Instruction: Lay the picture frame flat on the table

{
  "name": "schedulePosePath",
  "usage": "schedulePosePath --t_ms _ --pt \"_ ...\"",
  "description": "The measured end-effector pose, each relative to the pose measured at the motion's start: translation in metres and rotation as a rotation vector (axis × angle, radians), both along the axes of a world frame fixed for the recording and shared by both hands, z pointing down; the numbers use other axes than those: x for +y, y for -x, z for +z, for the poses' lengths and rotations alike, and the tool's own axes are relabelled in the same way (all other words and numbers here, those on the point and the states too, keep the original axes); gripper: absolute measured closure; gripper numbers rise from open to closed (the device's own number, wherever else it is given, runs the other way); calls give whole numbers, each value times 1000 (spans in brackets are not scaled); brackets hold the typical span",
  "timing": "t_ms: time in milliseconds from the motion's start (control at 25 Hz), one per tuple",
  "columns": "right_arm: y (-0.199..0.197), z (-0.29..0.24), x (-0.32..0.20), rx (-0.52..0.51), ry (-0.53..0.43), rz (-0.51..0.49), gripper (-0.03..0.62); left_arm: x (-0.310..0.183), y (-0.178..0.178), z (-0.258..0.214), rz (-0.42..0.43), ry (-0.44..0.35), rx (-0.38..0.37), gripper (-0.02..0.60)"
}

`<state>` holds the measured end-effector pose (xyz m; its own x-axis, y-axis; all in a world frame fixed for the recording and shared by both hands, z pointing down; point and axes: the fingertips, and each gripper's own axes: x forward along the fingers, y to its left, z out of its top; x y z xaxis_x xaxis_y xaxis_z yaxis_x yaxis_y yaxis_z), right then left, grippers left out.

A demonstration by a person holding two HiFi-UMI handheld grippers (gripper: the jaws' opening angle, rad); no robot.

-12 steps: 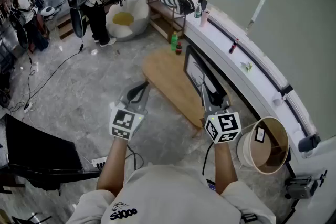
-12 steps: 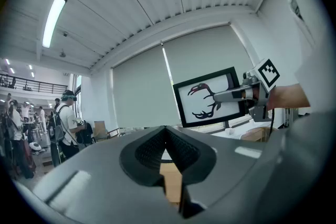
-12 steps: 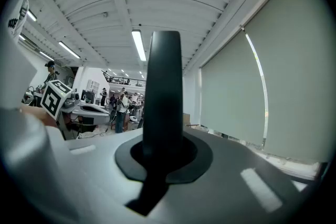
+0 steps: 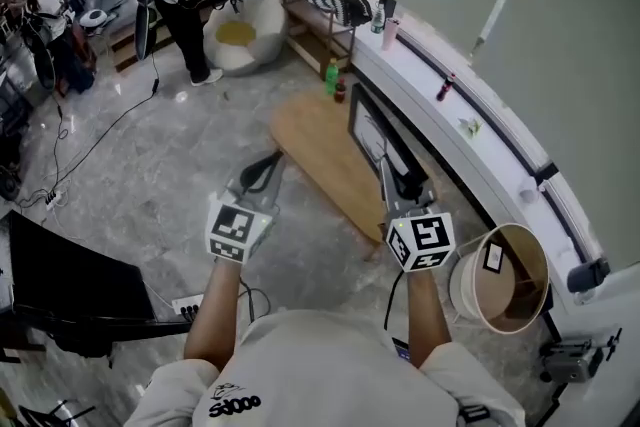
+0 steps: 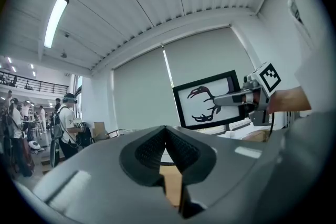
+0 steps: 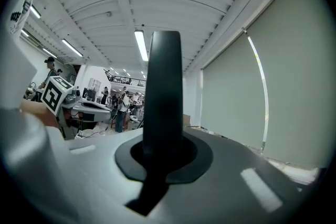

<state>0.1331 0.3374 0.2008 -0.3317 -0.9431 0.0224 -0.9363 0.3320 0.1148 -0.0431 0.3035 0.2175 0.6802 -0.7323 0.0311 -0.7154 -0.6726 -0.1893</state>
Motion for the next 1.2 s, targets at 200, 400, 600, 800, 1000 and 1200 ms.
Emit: schedulePosePath --t_ms 200,400,600,800,1000,1200 --pt "-12 3 2 -15 2 -16 582 5 -10 3 -23 3 -2 571" --pt "-23 11 2 -49 10 -34 582 12 -17 11 -57 16 -10 571" --pt "-23 17 -4 -46 24 -49 581 12 -16 20 -70 39 -27 571" --pt "-25 30 -17 -56 51 -50 582 3 -21 30 -61 52 -37 571" --pt "-24 43 -39 -53 83 -46 580 -23 -17 46 -60 78 -38 571" --pt "-22 52 -77 -51 104 -30 582 -65 -19 52 -40 79 -33 571"
